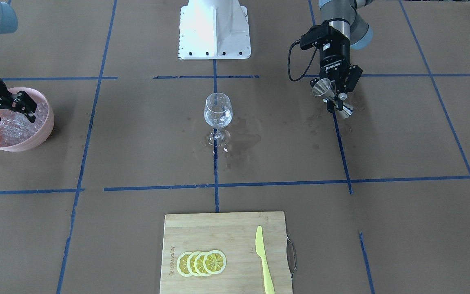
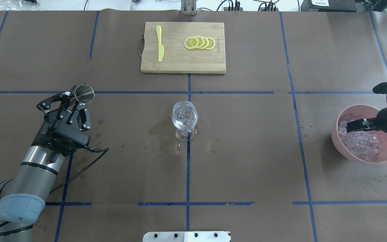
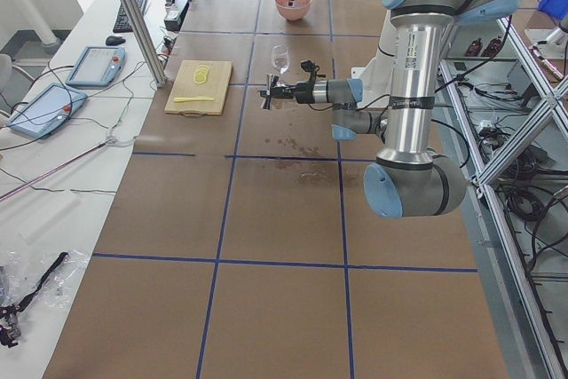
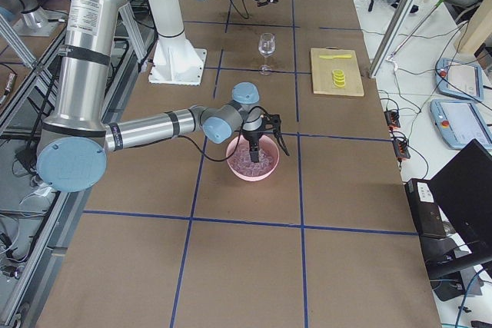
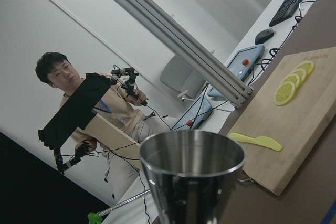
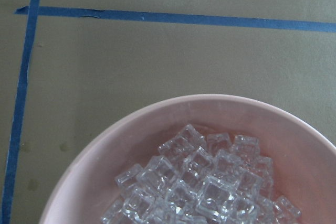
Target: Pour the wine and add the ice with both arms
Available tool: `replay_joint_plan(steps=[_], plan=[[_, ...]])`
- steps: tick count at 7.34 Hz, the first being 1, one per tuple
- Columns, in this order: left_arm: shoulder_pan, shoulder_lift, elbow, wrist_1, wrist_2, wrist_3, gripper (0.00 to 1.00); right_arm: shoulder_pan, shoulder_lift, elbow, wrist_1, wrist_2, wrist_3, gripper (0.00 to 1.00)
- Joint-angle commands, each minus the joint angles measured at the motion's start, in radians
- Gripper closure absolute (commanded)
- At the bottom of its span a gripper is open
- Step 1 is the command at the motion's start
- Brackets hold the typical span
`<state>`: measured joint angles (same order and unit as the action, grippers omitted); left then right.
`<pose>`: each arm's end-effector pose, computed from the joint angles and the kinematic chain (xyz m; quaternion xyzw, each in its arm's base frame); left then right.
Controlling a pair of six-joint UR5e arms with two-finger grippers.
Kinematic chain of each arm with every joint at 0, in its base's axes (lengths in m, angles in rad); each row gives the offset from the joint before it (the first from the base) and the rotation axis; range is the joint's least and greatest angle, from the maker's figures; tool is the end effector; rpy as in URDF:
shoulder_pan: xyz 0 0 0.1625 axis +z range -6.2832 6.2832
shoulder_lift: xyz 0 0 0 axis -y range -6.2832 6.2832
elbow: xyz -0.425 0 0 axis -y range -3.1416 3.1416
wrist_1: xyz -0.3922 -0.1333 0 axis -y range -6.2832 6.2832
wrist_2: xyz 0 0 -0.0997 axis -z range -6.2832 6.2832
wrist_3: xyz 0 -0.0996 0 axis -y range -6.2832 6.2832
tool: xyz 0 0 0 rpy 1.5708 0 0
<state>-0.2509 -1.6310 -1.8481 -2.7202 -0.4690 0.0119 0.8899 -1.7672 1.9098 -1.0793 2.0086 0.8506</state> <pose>0.3797 -0.3266 0.3613 0.6921 0.0450 0.1089 0.7121 -0.2056 -0.3985 0.5372 0.0764 -0.3597 0.0111 0.9299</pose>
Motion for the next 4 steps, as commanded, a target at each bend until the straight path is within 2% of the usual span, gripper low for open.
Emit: replay_joint_plan(steps=[1, 2, 4], plan=[[-0.01, 0.033, 0.0, -0.046, -0.019, 0.005, 1.0, -0.002, 0.0, -0.006, 0.01, 0.016, 0.001, 0.17], [-0.011, 0.033, 0.0, -0.046, -0.019, 0.006, 1.0, -0.002, 0.0, -0.006, 0.006, 0.022, 0.001, 0.24], [-0.011, 0.033, 0.0, -0.046, -0.019, 0.007, 1.0, -0.002, -0.005, -0.006, 0.001, 0.039, 0.002, 0.27]])
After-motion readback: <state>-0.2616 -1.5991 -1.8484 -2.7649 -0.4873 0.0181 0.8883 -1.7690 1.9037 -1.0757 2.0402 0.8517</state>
